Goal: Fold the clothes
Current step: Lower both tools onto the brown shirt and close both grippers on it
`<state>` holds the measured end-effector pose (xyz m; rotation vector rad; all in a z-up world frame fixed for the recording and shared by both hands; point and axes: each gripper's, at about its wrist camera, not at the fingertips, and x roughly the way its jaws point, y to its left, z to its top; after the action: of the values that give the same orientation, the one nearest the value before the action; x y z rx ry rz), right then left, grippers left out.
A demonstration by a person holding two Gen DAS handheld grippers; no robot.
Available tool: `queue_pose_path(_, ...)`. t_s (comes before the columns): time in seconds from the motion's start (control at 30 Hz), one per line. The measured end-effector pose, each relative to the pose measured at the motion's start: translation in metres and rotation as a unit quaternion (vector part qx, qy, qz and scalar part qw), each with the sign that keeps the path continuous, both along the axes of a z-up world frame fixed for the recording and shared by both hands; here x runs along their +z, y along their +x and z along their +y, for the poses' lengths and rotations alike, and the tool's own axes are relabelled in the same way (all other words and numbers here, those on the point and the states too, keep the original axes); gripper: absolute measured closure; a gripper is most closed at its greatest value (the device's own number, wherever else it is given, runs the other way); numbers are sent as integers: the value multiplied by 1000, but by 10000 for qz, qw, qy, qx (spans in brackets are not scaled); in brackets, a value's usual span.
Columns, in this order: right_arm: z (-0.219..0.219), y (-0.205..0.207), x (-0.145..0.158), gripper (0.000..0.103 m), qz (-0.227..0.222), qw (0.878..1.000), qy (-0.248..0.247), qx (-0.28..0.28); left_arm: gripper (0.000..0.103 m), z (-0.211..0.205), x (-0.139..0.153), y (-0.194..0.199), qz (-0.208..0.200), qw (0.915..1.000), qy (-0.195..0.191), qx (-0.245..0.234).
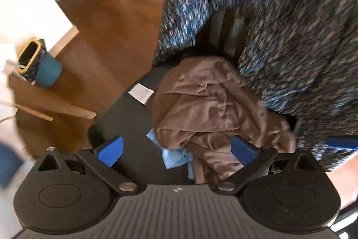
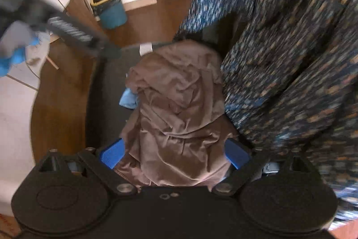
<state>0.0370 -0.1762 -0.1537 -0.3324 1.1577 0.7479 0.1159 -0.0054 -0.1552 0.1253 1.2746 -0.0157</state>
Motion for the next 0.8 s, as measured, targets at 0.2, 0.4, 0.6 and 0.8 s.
queue_pose_path(0.2,1,24,-73,0,334,9985,-331,-291,0,-7,-72,33,280,9996,22,-62)
queue_pose_path(0.4,-5,50,-115,0,299,9962,-460,-671,0,-8,-122,61,579,9982,-96,141)
queue_pose_path(0.6,-3,60,-141,0,622,9944,-578,-622,0,-1,-138,65,762,9953,-419,437)
queue_pose_path(0.8,-4,65,-147,0,904,9918,-610,-667,0,-1,-140,74,1129,9909,-442,587)
